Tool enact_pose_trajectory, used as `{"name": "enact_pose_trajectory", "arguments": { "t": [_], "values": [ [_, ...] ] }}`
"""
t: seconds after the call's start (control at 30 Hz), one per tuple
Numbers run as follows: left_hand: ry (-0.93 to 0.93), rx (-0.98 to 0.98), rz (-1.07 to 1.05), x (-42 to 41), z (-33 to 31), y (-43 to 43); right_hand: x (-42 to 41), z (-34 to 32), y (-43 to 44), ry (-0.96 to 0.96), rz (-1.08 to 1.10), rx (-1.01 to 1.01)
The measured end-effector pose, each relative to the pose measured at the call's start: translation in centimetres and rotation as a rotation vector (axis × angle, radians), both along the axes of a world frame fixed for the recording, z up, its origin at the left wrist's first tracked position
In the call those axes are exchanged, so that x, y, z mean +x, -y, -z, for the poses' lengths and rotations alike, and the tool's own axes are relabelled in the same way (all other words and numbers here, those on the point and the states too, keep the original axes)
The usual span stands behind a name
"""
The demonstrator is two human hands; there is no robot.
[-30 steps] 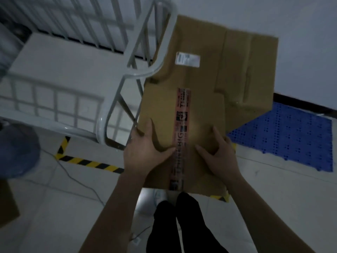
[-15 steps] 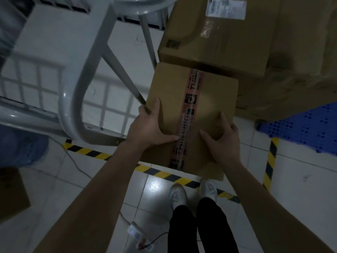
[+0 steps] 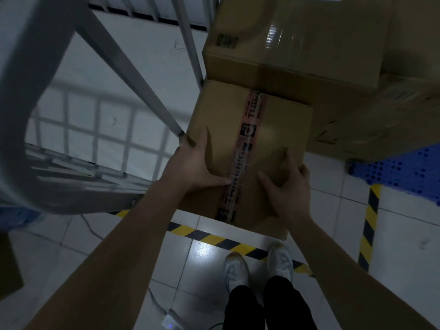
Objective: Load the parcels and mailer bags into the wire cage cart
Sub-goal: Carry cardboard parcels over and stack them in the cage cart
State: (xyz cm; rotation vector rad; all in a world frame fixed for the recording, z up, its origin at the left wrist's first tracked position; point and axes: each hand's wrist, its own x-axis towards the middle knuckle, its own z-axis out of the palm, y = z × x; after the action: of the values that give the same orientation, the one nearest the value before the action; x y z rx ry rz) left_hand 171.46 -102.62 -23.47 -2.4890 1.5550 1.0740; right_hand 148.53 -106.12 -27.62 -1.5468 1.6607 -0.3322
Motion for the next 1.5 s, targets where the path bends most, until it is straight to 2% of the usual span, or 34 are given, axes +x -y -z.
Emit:
{"name": "enact_pose_trajectory", "arguments": {
  "t": [0.2,0.4,0.5,0.57,0.63,0.73,0.87,0.97,1.1,1.3,1.5],
  "values": [
    [-0.014,0.007,0.022,0.0,2.0,0.8,0.0,1.4,0.0,0.009,0.013,0.033],
    [0.091,-0.031,-0.002,-1.1,2.5,0.7,0.0,1.7,0.2,-0.033,-0.044,0.069],
    [0.231,-0.192,0.131,-2.4,1.5,0.4,0.4,0.2,1.2,-0.237,-0.159,0.085],
    [0.236,-0.257,0.134,-3.1,-0.1,0.1,1.0,-2.9,2.1,-0.4,-0.244,0.061],
    [0.187,-0.299,0.007,-3.7,-3.0,-0.3,1.7,-6.8,2.9,-0.438,-0.295,0.05],
    [0.087,-0.369,-0.176,-4.9,-10.1,-1.7,2.5,-13.5,3.0,-0.384,-0.384,-0.019],
    [0.057,-0.442,-0.259,-6.4,-20.2,-3.7,2.4,-24.0,3.2,-0.419,-0.523,-0.147],
    [0.053,-0.481,-0.275,-7.0,-27.1,-4.1,2.0,-31.6,3.6,-0.437,-0.523,-0.278],
    [0.195,-0.406,-0.235,-7.2,-34.8,-5.2,1.6,-39.6,3.4,-0.412,-0.584,-0.276],
    [0.265,-0.295,-0.29,-7.4,-41.8,-8.0,-2.2,-45.7,1.3,-0.341,-0.635,-0.231],
    [0.325,-0.273,-0.375,-7.4,-46.0,-9.6,-3.2,-50.1,0.3,-0.31,-0.725,-0.373]
  ]
}}
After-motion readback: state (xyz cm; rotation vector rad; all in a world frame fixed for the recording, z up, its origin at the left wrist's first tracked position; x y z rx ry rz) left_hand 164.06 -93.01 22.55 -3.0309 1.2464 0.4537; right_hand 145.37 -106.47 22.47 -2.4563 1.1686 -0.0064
